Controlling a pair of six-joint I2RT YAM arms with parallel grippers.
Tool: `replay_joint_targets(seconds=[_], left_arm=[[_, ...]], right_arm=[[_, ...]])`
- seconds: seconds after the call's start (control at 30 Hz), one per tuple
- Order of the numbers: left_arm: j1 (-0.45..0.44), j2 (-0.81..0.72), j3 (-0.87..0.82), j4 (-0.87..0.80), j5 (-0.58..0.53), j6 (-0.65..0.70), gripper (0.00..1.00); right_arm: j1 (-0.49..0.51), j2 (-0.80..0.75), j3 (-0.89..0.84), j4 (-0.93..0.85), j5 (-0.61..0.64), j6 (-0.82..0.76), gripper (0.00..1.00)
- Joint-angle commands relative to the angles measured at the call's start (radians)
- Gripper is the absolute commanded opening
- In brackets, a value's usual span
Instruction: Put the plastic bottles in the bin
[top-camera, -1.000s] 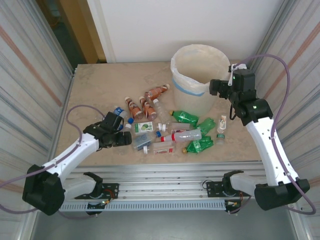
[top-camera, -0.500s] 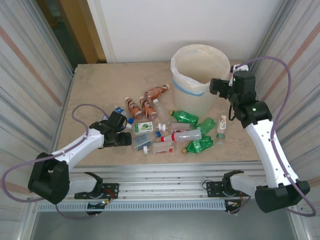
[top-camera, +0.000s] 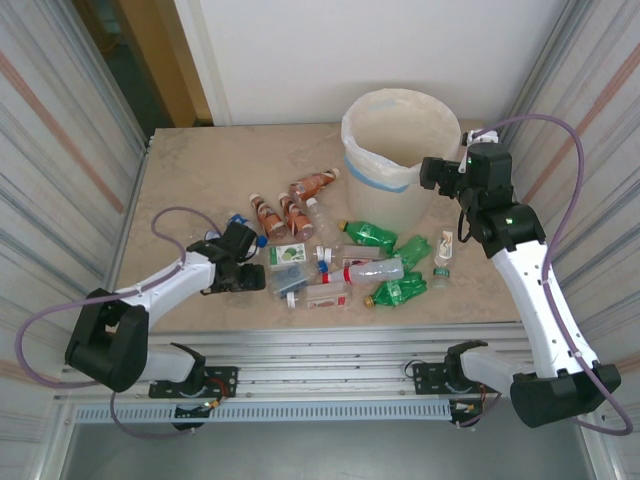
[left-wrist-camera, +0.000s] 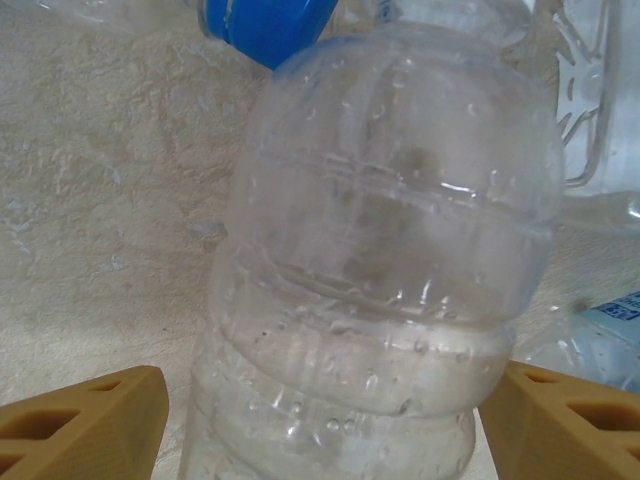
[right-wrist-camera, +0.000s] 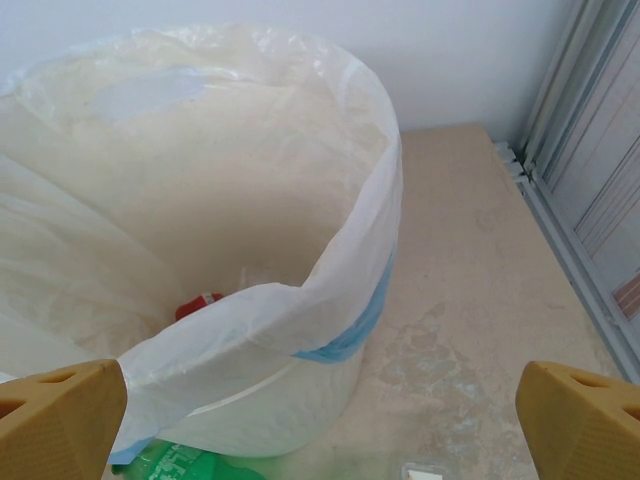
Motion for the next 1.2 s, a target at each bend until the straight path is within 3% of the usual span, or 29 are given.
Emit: replay_joint_targets(seconds=[0.0, 0.63, 1.17], left_arm=[[0.003, 0.006, -0.002, 0.000, -0.023, 0.016, 0.81], [0.002, 0.061, -0.004, 0.043, -0.022, 0.020, 0.74], [-0.021, 0.037, 0.041, 0.024, -0.015, 0.039, 0.56]], right_arm=[[0.008, -0.015, -0.016, 0.013, -0.003, 0.045, 0.98], [0.009, -0.017, -0.025, 0.019, -0.020, 0.054, 0.98], [0.012, -0.025, -0.033, 0.031, -0.025, 0.057, 0.98]])
